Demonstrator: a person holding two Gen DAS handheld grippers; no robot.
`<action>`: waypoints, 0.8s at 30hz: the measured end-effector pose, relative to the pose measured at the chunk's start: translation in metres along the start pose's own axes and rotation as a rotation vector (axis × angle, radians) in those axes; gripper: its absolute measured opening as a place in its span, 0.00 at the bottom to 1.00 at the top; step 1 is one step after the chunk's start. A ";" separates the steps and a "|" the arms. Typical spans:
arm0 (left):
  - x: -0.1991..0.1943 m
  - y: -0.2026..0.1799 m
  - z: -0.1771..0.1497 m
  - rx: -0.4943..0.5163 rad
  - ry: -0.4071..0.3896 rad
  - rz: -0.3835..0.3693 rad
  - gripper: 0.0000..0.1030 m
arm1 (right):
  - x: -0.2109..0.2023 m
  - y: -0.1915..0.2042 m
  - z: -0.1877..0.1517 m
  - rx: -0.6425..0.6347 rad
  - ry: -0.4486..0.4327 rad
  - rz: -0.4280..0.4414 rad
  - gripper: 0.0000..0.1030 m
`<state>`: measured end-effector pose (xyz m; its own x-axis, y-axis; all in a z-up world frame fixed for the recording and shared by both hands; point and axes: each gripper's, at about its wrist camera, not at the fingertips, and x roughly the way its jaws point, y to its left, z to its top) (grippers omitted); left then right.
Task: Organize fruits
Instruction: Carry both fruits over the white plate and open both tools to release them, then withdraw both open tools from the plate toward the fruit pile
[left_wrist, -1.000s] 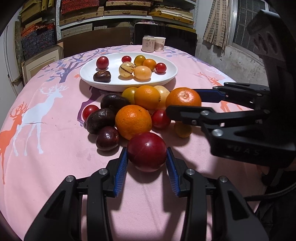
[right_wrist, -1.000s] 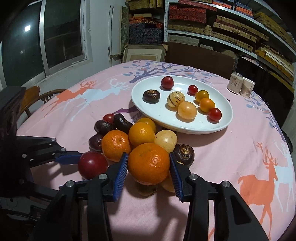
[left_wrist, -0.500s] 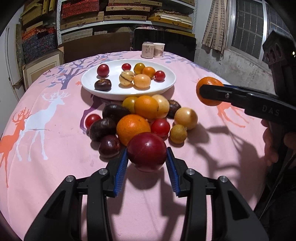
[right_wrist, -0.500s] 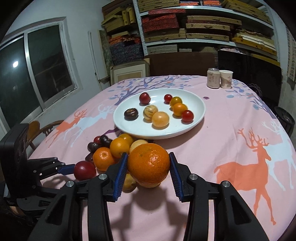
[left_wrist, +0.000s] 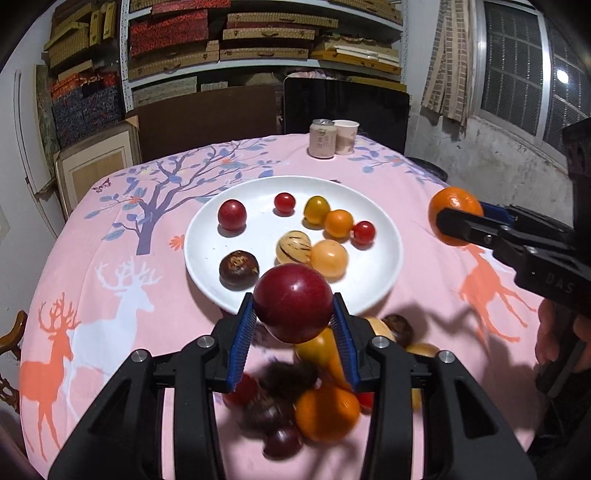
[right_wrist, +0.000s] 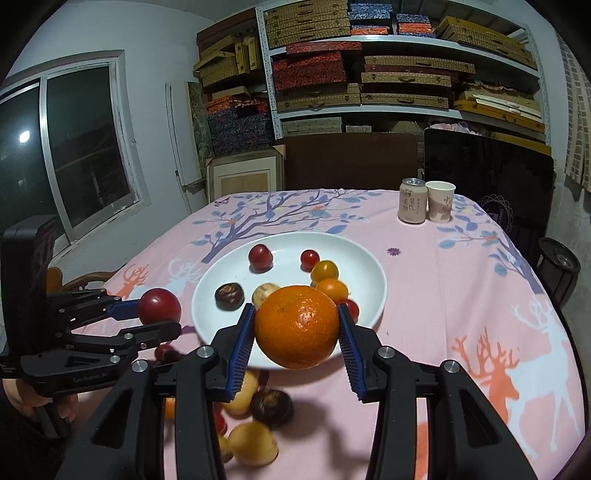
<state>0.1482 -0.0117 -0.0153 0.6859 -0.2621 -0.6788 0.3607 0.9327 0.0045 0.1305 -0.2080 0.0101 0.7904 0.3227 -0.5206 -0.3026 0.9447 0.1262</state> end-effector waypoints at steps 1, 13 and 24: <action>0.008 0.003 0.004 -0.003 0.013 0.000 0.39 | 0.007 -0.001 0.002 -0.003 0.006 -0.002 0.43; 0.070 0.009 0.008 -0.009 0.116 0.023 0.47 | 0.076 0.005 -0.002 -0.032 0.113 0.027 0.53; -0.002 -0.001 -0.022 0.001 0.032 -0.006 0.65 | 0.012 -0.014 -0.027 0.071 0.057 0.019 0.61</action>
<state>0.1327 -0.0062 -0.0303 0.6631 -0.2601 -0.7019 0.3658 0.9307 0.0007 0.1298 -0.2185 -0.0211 0.7529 0.3389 -0.5641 -0.2771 0.9408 0.1954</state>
